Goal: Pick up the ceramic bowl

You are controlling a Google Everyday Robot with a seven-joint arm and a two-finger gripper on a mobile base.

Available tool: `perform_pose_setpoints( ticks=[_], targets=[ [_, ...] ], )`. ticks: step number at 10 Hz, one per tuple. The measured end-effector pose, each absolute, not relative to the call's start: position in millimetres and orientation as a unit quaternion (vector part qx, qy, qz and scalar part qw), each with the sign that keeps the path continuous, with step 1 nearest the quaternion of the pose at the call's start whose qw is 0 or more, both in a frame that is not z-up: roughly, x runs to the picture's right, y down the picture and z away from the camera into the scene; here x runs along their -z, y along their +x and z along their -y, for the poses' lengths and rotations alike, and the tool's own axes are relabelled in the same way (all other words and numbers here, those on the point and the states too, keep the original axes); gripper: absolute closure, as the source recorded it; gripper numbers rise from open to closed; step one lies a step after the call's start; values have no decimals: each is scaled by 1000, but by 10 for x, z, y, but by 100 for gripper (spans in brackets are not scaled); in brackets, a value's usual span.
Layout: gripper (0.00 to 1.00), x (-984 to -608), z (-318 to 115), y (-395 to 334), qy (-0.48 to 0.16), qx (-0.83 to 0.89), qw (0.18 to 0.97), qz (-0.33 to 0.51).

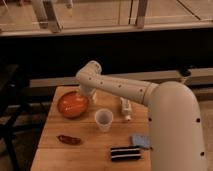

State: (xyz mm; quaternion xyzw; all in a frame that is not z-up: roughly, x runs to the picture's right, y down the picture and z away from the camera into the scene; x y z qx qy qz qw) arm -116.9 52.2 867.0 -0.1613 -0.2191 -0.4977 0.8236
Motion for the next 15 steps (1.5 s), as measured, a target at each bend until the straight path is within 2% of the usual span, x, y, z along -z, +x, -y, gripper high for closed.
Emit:
perform_pose_setpoints(
  ticks=[15],
  targets=[
    [20,-9140,-730,-1255,-185,497,806,263]
  ],
)
